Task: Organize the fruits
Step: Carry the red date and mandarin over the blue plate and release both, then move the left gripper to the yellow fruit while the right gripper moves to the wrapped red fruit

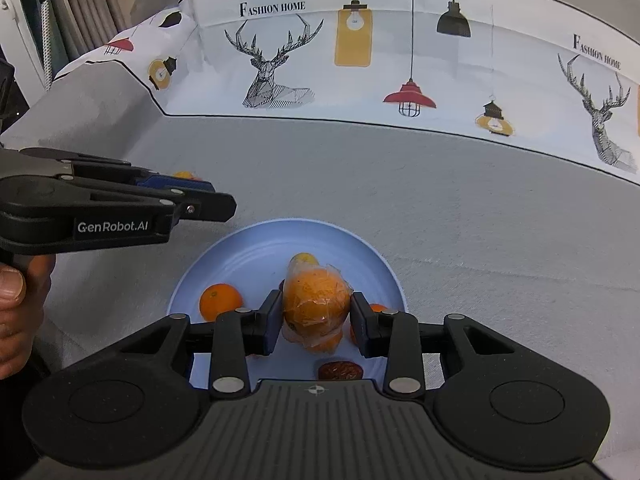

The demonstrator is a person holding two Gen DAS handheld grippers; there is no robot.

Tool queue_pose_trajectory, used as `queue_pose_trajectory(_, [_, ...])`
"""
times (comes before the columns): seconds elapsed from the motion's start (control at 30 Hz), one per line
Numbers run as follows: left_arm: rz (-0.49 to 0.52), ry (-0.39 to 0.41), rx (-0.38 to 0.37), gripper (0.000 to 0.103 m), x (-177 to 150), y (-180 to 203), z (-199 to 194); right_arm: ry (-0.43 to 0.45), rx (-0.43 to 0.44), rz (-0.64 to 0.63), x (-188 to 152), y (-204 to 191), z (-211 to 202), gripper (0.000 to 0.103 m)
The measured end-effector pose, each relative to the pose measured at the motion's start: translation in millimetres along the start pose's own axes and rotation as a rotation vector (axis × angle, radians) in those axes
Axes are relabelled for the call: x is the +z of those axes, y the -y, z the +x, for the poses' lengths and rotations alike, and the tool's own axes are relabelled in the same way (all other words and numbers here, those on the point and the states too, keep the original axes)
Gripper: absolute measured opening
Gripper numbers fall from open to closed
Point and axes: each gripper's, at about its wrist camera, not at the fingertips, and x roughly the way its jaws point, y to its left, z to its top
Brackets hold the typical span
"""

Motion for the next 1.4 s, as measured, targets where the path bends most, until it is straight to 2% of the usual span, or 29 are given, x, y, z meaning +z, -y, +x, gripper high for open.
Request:
queue_pose_trajectory(0.07, [-0.01, -0.003, -0.003, 0.022, 0.4, -1.1, -0.4, -0.022, 0.008, -0.004, -0.1, -1.8, 2.6, 0.04])
queue_pose_trajectory(0.17, [-0.024, -0.011, 0.009, 0.023, 0.7, -2.9, 1.0, -0.02, -0.002, -0.034, -0.3, -7.4, 2.0, 0.049])
queue_pose_trajectory(0.3, [-0.052, -0.022, 0.022, 0.025, 1.3, -7.8, 2.3, -0.016, -0.008, -0.02, 0.4, -5.1, 1.5, 0.05])
queue_pose_trajectory(0.4, [-0.059, -0.037, 0.024, 0.038, 0.9, -9.4, 4.1, -0.012, -0.013, -0.011, 1.0, -3.0, 1.2, 0.05])
queue_pose_trajectory(0.47, [-0.055, -0.041, 0.03, 0.053, 0.6, -7.8, 4.8, -0.008, -0.019, -0.01, 1.2, -2.3, 1.1, 0.05])
queue_pose_trajectory(0.67, [-0.022, -0.015, 0.045, 0.054, 0.3, -0.6, 2.9, 0.003, -0.057, -0.021, 1.1, -4.7, 1.5, 0.05])
queue_pose_trajectory(0.93, [0.014, 0.047, 0.119, 0.054, -1.7, 6.0, -1.4, 0.041, -0.107, -0.011, 2.3, -0.8, 0.5, 0.05])
queue_pose_trajectory(1.13, [-0.002, 0.052, 0.156, 0.054, 1.3, 1.4, -2.3, 0.155, -0.175, 0.054, 5.0, 5.9, -8.0, 0.063])
queue_pose_trajectory(1.2, [-0.014, 0.054, 0.164, 0.054, 2.5, -1.8, -2.6, 0.2, -0.2, 0.058, 5.4, 5.4, -11.5, 0.075])
queue_pose_trajectory(1.3, [-0.032, 0.048, 0.162, 0.059, 3.3, -5.1, -2.6, 0.231, -0.22, 0.055, 8.0, 5.2, -13.3, 0.085])
queue_pose_trajectory(1.4, [-0.055, 0.014, 0.137, 0.061, 3.9, -9.5, 0.0, 0.233, -0.224, 0.067, 10.0, 4.3, -13.2, 0.086])
